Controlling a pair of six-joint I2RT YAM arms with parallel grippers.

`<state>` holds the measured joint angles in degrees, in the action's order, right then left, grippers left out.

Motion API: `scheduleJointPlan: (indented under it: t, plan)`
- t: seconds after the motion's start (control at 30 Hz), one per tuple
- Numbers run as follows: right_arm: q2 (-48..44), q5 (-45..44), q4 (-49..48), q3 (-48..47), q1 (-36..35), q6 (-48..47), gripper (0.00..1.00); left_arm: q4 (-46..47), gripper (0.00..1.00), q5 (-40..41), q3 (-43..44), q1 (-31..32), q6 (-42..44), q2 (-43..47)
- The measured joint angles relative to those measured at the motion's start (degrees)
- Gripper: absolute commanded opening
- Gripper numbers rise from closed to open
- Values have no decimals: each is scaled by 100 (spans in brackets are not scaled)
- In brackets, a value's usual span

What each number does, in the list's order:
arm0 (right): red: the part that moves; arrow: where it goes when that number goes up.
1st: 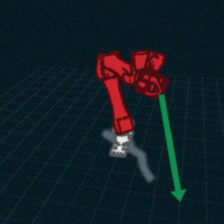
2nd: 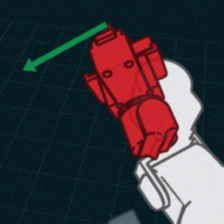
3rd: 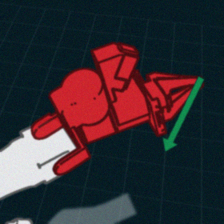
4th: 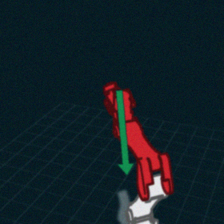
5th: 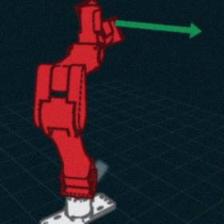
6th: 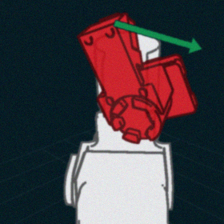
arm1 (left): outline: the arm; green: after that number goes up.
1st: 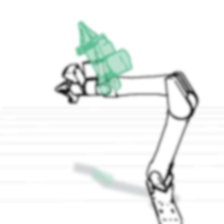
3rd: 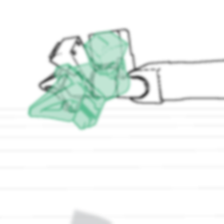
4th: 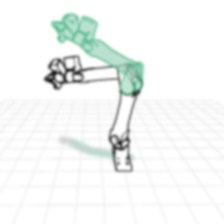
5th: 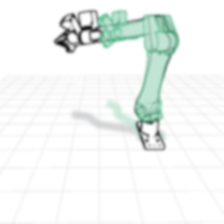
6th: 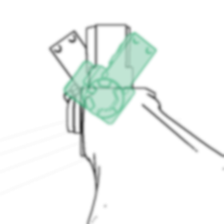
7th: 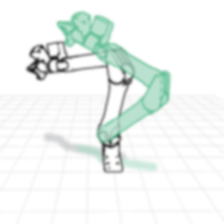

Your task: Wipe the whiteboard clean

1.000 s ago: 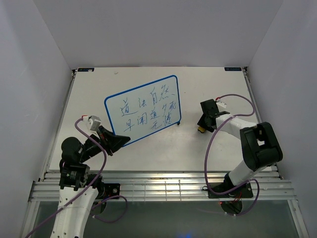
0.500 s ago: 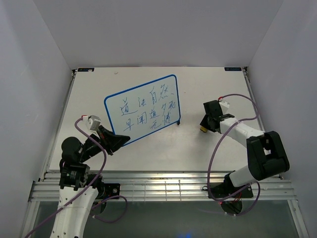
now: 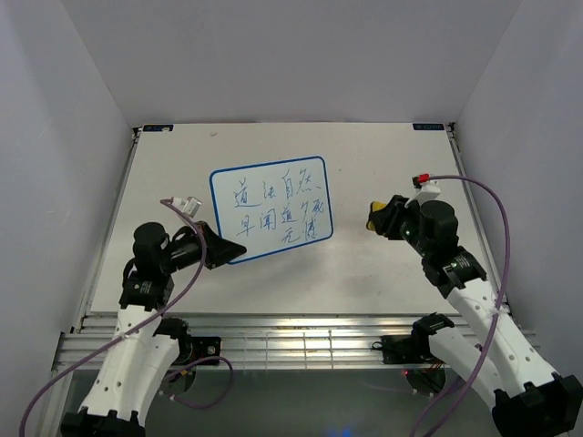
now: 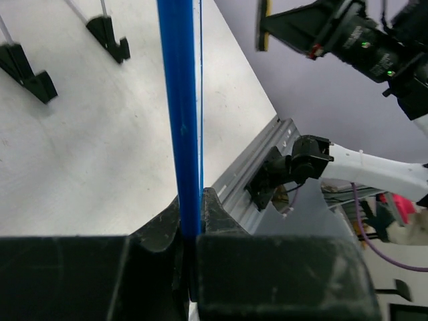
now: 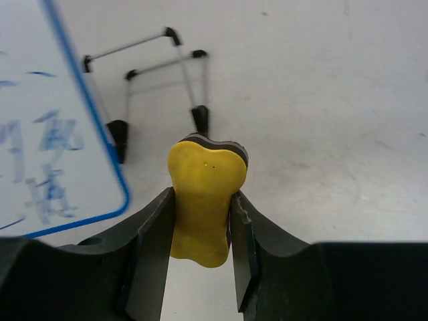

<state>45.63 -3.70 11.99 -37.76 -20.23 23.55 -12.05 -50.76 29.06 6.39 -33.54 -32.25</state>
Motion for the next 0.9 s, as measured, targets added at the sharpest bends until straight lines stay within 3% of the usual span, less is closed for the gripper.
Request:
scheduleJointPlan:
  t: [0.1, 0.23, 0.33, 0.5, 0.9]
  plan:
    - [-256, 638, -251, 4, -269, -111, 34, 103, 0, -160, -101, 24, -168, -551]
    - [98, 841, -466, -66, -1298, -177, 34, 328, 0, -282, -332, 181, -361, -1547]
    - [778, 774, -540, -313, -2194, -254, 35, 334, 0, -267, -503, 396, -490, -2031]
    - [2181, 671, -581, -1349, -3224, -542, 36, 367, 0, -317, -577, 581, -603, -2118]
    - [4096, 828, -758, -2839, -3388, -763, 36, 411, 0, -173, -577, 1058, -654, -2240]
